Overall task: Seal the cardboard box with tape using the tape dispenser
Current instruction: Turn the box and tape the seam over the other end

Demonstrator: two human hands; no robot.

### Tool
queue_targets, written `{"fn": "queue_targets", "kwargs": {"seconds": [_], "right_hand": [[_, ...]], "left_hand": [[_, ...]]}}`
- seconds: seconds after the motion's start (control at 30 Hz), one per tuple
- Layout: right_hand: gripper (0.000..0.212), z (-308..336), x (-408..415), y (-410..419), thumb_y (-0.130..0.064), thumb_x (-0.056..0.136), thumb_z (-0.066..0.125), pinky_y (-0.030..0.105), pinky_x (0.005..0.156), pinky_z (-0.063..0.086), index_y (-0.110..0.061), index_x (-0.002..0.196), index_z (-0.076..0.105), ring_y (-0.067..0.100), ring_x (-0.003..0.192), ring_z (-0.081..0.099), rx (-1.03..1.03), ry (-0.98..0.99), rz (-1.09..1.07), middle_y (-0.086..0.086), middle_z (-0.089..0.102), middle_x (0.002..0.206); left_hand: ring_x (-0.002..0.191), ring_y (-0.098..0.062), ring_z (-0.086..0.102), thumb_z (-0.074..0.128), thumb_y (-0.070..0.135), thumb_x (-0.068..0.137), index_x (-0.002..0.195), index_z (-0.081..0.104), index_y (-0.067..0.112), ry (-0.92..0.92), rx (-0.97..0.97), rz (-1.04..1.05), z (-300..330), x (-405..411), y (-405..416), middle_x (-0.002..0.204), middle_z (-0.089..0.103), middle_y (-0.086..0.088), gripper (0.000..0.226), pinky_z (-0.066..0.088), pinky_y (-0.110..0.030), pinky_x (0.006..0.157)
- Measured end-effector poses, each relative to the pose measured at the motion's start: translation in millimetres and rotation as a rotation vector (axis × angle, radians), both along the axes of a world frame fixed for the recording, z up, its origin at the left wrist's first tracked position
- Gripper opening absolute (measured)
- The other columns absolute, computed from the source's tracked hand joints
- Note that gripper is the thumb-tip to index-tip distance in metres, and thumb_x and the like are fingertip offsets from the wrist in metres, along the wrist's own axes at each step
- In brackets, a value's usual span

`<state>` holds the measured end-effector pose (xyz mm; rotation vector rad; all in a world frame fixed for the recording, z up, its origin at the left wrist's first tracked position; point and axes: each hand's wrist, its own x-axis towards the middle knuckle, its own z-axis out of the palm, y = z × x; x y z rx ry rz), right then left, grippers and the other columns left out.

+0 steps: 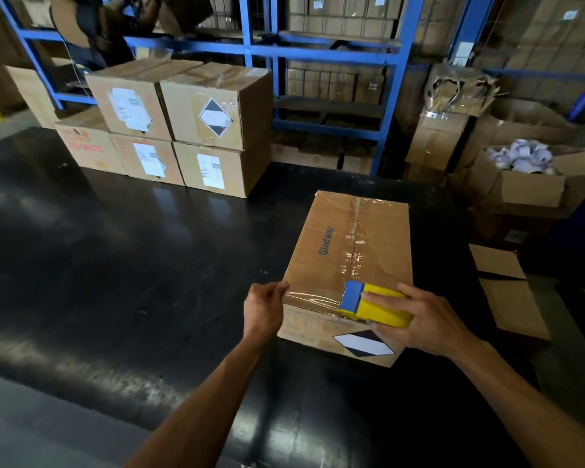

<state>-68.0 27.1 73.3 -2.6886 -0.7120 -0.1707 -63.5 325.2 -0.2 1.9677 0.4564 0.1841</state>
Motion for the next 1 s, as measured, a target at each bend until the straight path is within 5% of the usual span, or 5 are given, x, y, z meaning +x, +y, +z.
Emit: {"fn": "queue_targets", "kwargs": {"seconds": [0.43,0.63,0.77,0.87,1.0], "right_hand": [[0.049,-13.5,-11.6,44.7,-0.063,0.062,0.057,0.021,0.044,0.04,-0.047,0.107,0.07,0.02,0.049,0.057,-0.176,0.046,-0.02,-0.004,0.051,0.072],[0.053,-18.2,-6.3,46.8,-0.057,0.057,0.067,0.025,0.044,0.046,-0.049,0.108,0.069,0.021,0.051,0.059,-0.258,0.099,-0.031,-0.004,0.053,0.075],[0.058,-20.3,-1.2,47.8,-0.055,0.053,0.076,0.025,0.045,0.046,-0.051,0.11,0.066,0.02,0.052,0.06,-0.305,0.096,-0.034,-0.005,0.054,0.076],[0.061,-22.3,2.4,48.3,-0.056,0.054,0.077,0.026,0.048,0.048,-0.055,0.113,0.063,0.02,0.057,0.062,-0.355,0.121,-0.061,-0.006,0.055,0.079],[0.057,-16.5,3.3,52.2,-0.061,0.071,0.063,0.03,0.066,0.049,-0.061,0.126,0.049,0.02,0.081,0.064,-0.425,0.154,-0.066,-0.006,0.051,0.091]], "left_hand": [[0.068,0.001,0.055,0.064,0.02,0.096,0.112,0.076,0.015,-0.197,0.156,0.027,-42.6,-0.2,2.8,0.08,0.053,0.003,0.021,0.037,-0.001,0.064],[0.069,-0.01,0.06,0.067,0.021,0.094,0.121,0.071,0.013,-0.238,0.053,0.028,-56.4,6.0,3.5,0.08,0.058,-0.004,0.028,0.045,-0.012,0.066],[0.074,-0.022,0.058,0.066,0.044,0.091,0.131,0.063,0.021,-0.199,0.393,-0.022,-68.6,9.2,25.4,0.084,0.055,-0.004,0.047,0.05,-0.037,0.06],[0.073,-0.025,0.055,0.056,0.046,0.093,0.133,0.062,0.016,-0.462,0.718,-0.165,-73.9,9.2,50.8,0.089,0.056,-0.007,0.051,0.048,-0.039,0.06],[0.111,-0.031,0.059,0.057,0.034,0.098,0.133,0.062,0.018,-0.714,0.976,-0.46,-66.3,18.1,65.0,0.132,0.061,-0.012,0.039,0.048,-0.046,0.088]]}}
